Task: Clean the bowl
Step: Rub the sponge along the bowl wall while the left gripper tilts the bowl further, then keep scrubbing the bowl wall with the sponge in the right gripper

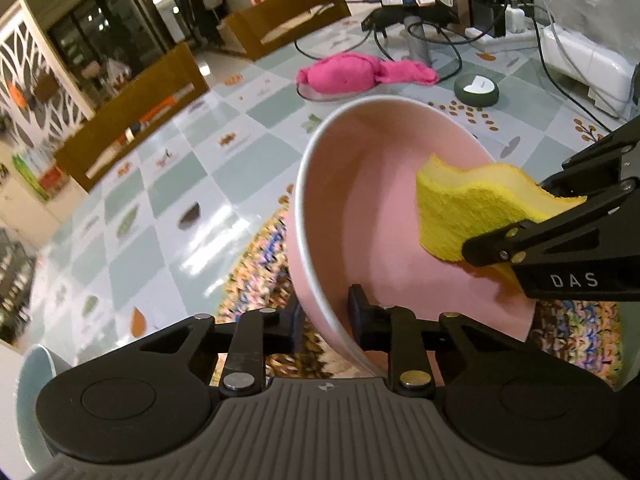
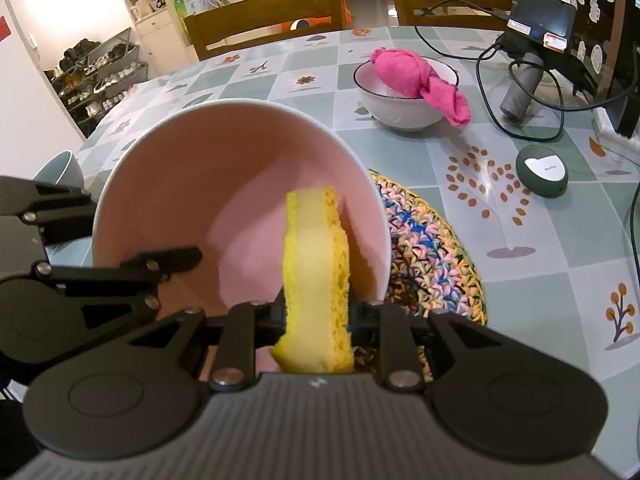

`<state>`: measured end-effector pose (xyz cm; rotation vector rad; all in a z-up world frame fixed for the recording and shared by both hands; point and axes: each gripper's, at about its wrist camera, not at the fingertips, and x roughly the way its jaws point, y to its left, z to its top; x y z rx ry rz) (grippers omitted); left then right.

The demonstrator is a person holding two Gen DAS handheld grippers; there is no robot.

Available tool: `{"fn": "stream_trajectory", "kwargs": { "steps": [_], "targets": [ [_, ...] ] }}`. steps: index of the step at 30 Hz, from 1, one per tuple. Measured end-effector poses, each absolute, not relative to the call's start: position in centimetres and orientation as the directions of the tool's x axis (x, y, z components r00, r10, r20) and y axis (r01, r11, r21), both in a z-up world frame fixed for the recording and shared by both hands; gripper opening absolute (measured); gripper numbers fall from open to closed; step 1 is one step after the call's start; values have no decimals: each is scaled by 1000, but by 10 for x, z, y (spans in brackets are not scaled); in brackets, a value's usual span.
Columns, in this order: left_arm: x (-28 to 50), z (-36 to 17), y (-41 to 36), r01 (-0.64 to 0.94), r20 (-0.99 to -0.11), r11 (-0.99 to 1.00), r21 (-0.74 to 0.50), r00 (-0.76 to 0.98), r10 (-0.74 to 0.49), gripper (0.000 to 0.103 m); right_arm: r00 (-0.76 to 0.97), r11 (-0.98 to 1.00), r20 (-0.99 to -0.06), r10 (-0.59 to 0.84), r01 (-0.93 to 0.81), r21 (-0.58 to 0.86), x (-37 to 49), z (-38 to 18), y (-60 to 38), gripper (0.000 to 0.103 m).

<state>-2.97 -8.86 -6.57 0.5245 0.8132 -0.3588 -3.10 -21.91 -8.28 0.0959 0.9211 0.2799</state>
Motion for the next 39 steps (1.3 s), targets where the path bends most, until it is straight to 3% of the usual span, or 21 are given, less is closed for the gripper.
{"fn": "stream_trajectory", "kwargs": {
  "steps": [12,20,39],
  "targets": [
    [-31,-57,-80,500,-737,795,345,669,-101,21,536,943,-781,322,-255,214,-33,-83,-208,24],
    [-29,-45,-74,495,-700,775,393,707,-97,11,500,921,-782,372,-304,244,-33,-81,-198,24],
    [-30,-38,-82,494,-682,780,384,721,-120,10,486,918,-788,377,-308,249,-37,-85,-196,28]
  ]
}}
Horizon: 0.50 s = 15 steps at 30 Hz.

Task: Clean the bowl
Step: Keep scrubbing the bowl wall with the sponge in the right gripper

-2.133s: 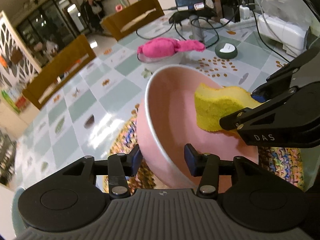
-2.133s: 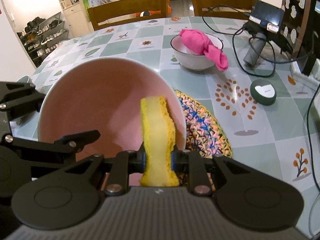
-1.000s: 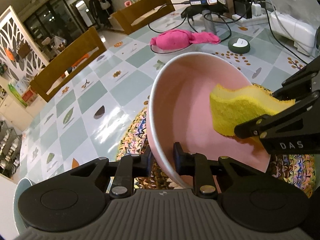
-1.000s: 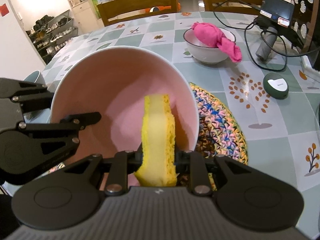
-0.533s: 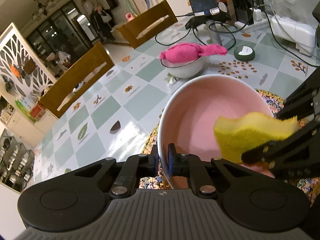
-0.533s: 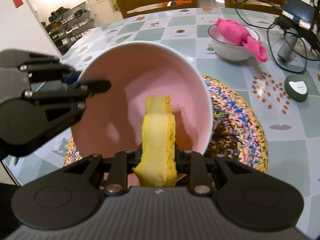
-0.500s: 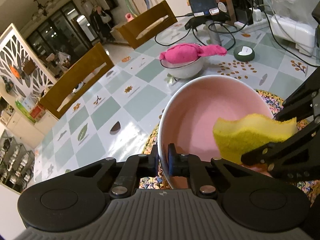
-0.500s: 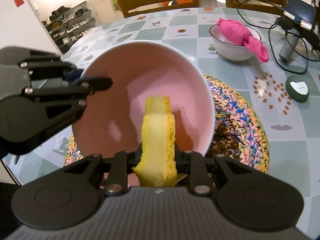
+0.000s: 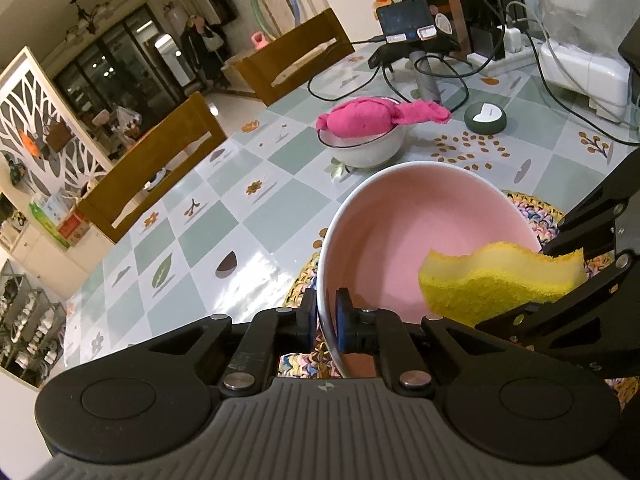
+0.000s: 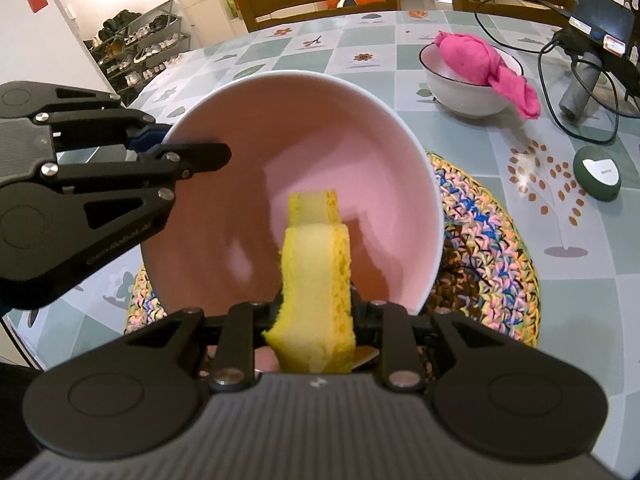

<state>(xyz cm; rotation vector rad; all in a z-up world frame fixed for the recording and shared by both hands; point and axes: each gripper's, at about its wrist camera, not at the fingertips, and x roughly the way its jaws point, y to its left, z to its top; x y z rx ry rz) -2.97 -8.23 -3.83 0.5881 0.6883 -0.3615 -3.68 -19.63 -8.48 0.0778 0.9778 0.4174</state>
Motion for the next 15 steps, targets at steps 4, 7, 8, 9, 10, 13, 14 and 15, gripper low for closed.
{"fn": "stream_trajectory", "kwargs": {
  "steps": [4,7,8,9,10,13,14,15],
  "targets": [
    [-31,-39,-85,491,-678,778,392,726,-117,11,489,918,-786,379,-308,252,-37,-87,-196,28],
    [-31,-39,-86,489,-676,779,392,727,-117,12,496,918,-781,379,-304,253,-38,-87,-198,28],
    [-31,-38,-86,489,-676,779,392,728,-117,12,499,919,-780,378,-302,252,-37,-87,-198,28],
    [-31,-38,-86,490,-675,779,392,728,-118,12,499,920,-780,377,-301,252,-37,-88,-198,28],
    [-31,-38,-87,490,-674,778,393,729,-119,12,500,920,-780,376,-301,251,-37,-88,-198,29],
    [-32,-38,-89,492,-673,775,397,730,-119,14,510,922,-776,370,-305,239,-36,-86,-198,29],
    [-31,-38,-89,493,-673,774,397,730,-120,15,514,922,-775,368,-307,235,-36,-86,-198,30],
    [-31,-38,-89,494,-673,773,398,730,-120,16,519,923,-772,366,-308,231,-36,-85,-198,30]
  ]
}}
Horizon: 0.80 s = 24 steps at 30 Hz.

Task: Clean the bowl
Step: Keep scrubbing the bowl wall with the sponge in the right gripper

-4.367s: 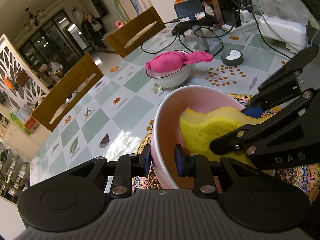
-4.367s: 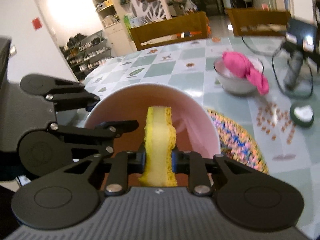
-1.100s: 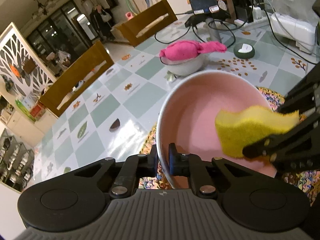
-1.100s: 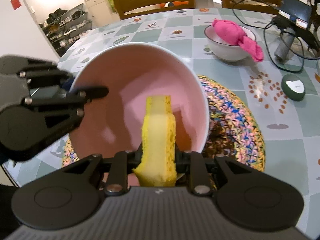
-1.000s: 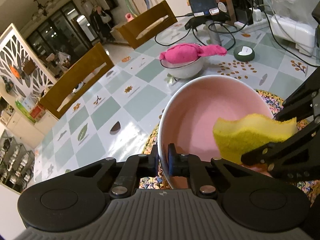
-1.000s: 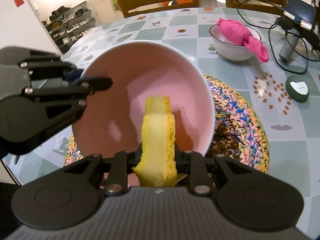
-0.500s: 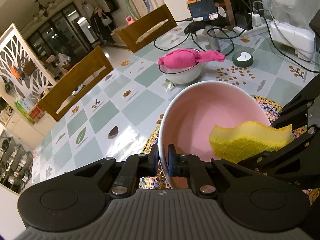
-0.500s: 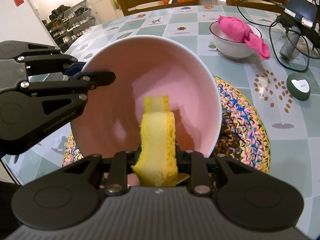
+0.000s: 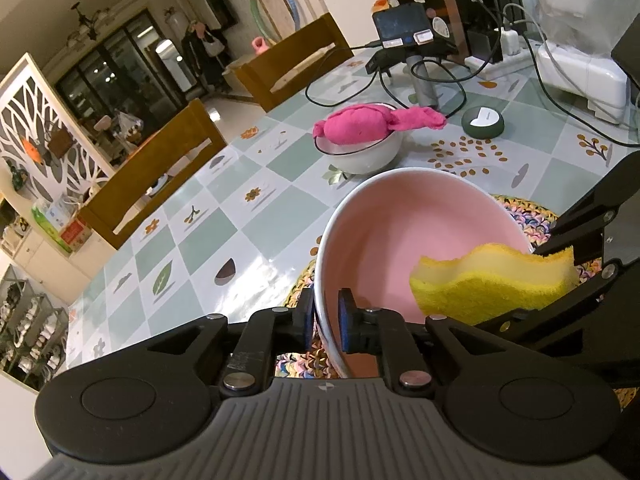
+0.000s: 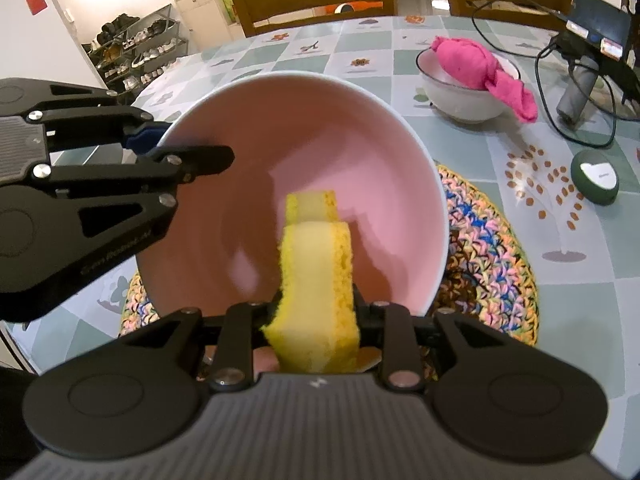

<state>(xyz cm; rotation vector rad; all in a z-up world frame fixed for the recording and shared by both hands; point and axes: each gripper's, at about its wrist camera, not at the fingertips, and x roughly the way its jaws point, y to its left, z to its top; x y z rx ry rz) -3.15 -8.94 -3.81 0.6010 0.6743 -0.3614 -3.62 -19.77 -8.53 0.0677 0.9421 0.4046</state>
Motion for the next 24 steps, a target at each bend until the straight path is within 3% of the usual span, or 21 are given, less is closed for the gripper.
{"fn": "stream_trajectory", "kwargs": {
  "steps": [7,11,24],
  "targets": [
    [-31,-39,-90,496,-672,769,403,731,-119,17,575,924,-731,368,-315,217,-38,-80,-201,31],
    [-32,-40,-91,497,-671,766,407,732,-119,18,590,915,-711,382,-349,202,-39,-77,-199,26],
    [-33,-41,-94,506,-656,750,426,744,-129,19,529,917,-769,360,-351,188,-40,-76,-204,23]
  ]
}}
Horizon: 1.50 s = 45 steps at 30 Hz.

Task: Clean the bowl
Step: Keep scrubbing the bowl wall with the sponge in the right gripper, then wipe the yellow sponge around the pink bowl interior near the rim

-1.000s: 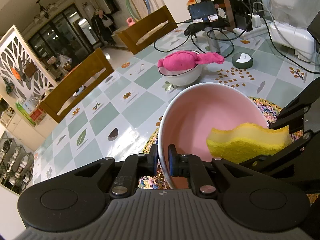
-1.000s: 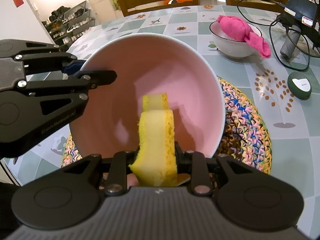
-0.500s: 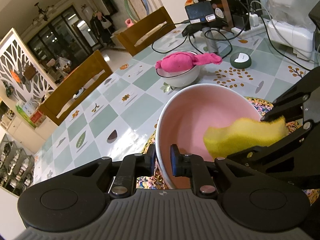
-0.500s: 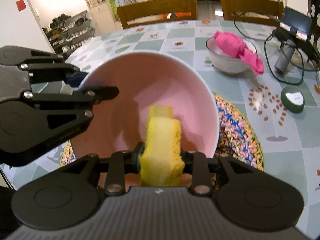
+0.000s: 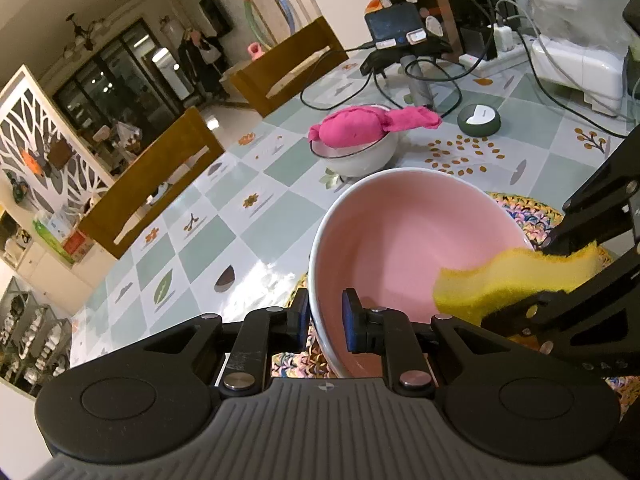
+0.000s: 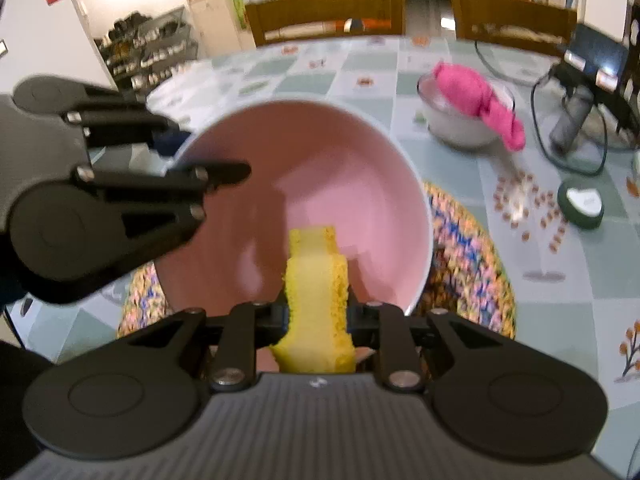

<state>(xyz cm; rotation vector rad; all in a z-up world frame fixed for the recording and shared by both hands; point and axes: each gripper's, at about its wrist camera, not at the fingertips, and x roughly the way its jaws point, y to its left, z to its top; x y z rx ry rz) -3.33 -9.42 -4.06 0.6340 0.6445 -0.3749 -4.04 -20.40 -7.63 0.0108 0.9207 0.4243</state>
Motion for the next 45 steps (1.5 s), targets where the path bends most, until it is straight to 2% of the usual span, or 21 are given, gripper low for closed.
{"fn": "stream_trajectory", "kwargs": {
  "steps": [11,21,35,45],
  "targets": [
    [-40,-43,-99,527,-632,712,465,760,-149,21,566,900,-790,235,-433,-43,-38,-78,-191,22],
    [-40,-43,-100,540,-632,700,467,757,-164,22,635,859,-757,157,-465,-212,-32,-74,-193,22],
    [-40,-43,-102,548,-629,688,476,759,-169,23,718,809,-674,175,-495,-318,-22,-51,-189,22],
    [-42,-45,-107,541,-632,685,488,760,-150,26,679,819,-717,157,-496,-290,-12,-61,-195,22]
  ]
}}
